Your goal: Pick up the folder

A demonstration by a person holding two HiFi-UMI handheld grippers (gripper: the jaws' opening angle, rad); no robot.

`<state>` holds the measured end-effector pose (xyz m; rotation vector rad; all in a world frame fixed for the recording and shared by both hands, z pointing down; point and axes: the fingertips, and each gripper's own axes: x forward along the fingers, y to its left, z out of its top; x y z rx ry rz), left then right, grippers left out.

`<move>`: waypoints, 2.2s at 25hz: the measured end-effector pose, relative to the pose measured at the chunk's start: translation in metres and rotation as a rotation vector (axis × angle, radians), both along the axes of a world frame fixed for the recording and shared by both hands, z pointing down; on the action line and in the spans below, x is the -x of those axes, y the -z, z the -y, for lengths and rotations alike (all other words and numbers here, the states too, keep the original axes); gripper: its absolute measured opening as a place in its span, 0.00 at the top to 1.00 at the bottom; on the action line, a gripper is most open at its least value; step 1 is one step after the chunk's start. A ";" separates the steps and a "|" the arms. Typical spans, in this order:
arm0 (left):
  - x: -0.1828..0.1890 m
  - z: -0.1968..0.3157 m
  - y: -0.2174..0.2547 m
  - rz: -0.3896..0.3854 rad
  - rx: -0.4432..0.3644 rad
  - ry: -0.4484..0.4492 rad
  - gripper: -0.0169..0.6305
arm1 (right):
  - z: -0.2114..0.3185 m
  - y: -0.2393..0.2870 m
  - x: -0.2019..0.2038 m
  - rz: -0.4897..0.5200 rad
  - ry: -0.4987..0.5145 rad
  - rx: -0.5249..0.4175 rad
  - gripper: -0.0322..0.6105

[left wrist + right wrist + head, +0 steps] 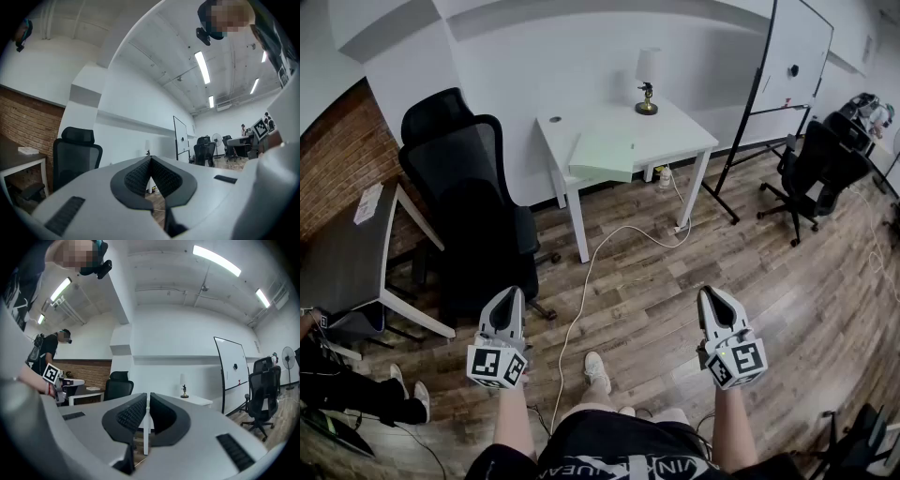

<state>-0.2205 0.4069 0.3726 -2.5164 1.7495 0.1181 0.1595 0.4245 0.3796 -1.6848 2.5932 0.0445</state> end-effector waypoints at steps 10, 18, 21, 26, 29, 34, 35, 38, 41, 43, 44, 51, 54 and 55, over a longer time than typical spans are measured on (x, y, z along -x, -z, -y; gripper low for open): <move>-0.010 0.029 -0.003 -0.003 0.012 -0.017 0.95 | 0.031 -0.017 0.002 -0.007 0.003 0.040 0.89; -0.008 0.087 -0.010 -0.014 0.023 -0.006 0.95 | 0.089 -0.024 -0.001 0.026 0.020 0.067 0.89; -0.006 0.119 -0.014 -0.027 0.029 0.003 0.95 | 0.118 -0.031 -0.001 0.018 0.023 0.090 0.89; -0.008 0.176 -0.021 -0.029 0.053 -0.030 0.95 | 0.168 -0.036 -0.002 0.031 -0.009 0.120 0.89; -0.006 0.207 -0.021 -0.023 0.058 -0.045 0.95 | 0.195 -0.039 -0.001 0.041 -0.036 0.134 0.89; 0.003 0.250 -0.030 -0.029 0.072 -0.060 0.95 | 0.232 -0.048 0.007 0.069 -0.069 0.134 0.89; 0.004 0.258 -0.032 -0.030 0.077 -0.064 0.95 | 0.238 -0.050 0.009 0.072 -0.073 0.141 0.89; 0.006 0.281 -0.035 -0.032 0.091 -0.072 0.95 | 0.256 -0.060 0.011 0.055 -0.093 0.167 0.89; 0.006 0.302 -0.037 -0.033 0.087 -0.089 0.95 | 0.271 -0.069 0.015 0.053 -0.107 0.172 0.89; 0.007 0.312 -0.041 -0.029 0.081 -0.102 0.95 | 0.279 -0.074 0.019 0.053 -0.111 0.179 0.89; 0.008 0.317 -0.044 -0.029 0.082 -0.105 0.95 | 0.283 -0.077 0.022 0.055 -0.110 0.182 0.89; 0.008 0.341 -0.053 -0.044 0.110 -0.114 0.95 | 0.306 -0.092 0.032 0.051 -0.114 0.214 0.89; 0.008 0.345 -0.054 -0.030 0.107 -0.124 0.95 | 0.316 -0.094 0.033 0.057 -0.119 0.217 0.89; 0.010 0.345 -0.054 -0.027 0.108 -0.122 0.95 | 0.319 -0.094 0.034 0.063 -0.117 0.213 0.89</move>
